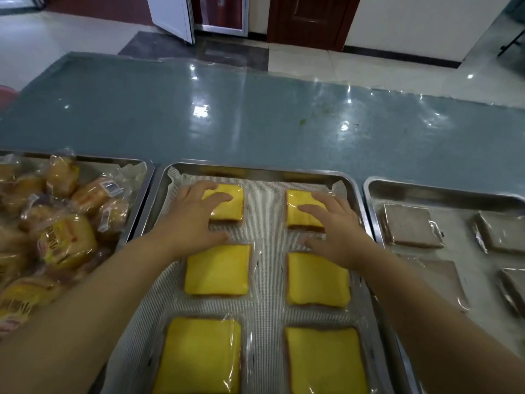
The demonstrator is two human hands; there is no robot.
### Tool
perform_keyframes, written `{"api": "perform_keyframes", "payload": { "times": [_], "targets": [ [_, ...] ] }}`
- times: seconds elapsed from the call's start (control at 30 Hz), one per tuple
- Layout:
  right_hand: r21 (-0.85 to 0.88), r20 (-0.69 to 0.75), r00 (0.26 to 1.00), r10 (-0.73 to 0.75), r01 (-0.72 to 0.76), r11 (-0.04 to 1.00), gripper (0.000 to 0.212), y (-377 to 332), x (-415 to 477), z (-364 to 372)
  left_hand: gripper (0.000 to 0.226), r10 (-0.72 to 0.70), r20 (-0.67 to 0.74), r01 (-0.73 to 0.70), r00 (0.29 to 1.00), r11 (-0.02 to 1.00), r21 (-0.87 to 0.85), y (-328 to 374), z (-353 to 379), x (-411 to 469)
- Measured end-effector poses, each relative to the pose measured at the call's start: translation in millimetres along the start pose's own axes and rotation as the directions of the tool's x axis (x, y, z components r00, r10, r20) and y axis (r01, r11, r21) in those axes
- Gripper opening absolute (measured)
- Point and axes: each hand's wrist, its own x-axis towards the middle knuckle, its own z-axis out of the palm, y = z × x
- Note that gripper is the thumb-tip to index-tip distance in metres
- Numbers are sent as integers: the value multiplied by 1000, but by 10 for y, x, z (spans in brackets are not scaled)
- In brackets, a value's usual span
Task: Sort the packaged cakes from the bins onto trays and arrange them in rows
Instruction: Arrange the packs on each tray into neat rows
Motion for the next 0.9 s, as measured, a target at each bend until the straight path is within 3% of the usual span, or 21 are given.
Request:
{"api": "perform_keyframes", "payload": {
  "times": [0.07, 0.13, 0.23, 0.33, 0.43, 0.7, 0.9],
  "targets": [
    [55, -68, 997, -31, 35, 998, 63, -45, -185, 48, 72, 25, -1, -25, 1000, 998, -51, 74, 52, -215],
    [74, -44, 998, -49, 52, 996, 65, -80, -361, 91, 80, 38, 86, -33, 996, 998, -59, 84, 116, -428],
    [34, 126, 991, -43, 39, 999, 75, -81, -542, 117, 97, 63, 224, -65, 972, 998, 0, 25, 192, -617],
    [-26, 294, 956, -7, 15, 1000, 87, -71, -618, 105, 96, 62, 311, -99, 948, 990, 104, -10, 192, -631],
    [-61, 366, 931, 9, 15, 998, 98, -99, -624, 95, 99, 62, 351, -130, 934, 976, 174, 26, 162, -603],
    [-116, 267, 963, -46, 79, 990, 90, -166, -557, 6, 91, 49, 285, -113, 957, 970, 214, -13, 30, -587],
    [-49, 318, 948, 11, 5, 999, 90, -156, -537, 30, 91, 10, 328, -72, 945, 982, 177, -42, 1, -607]
  ]
}}
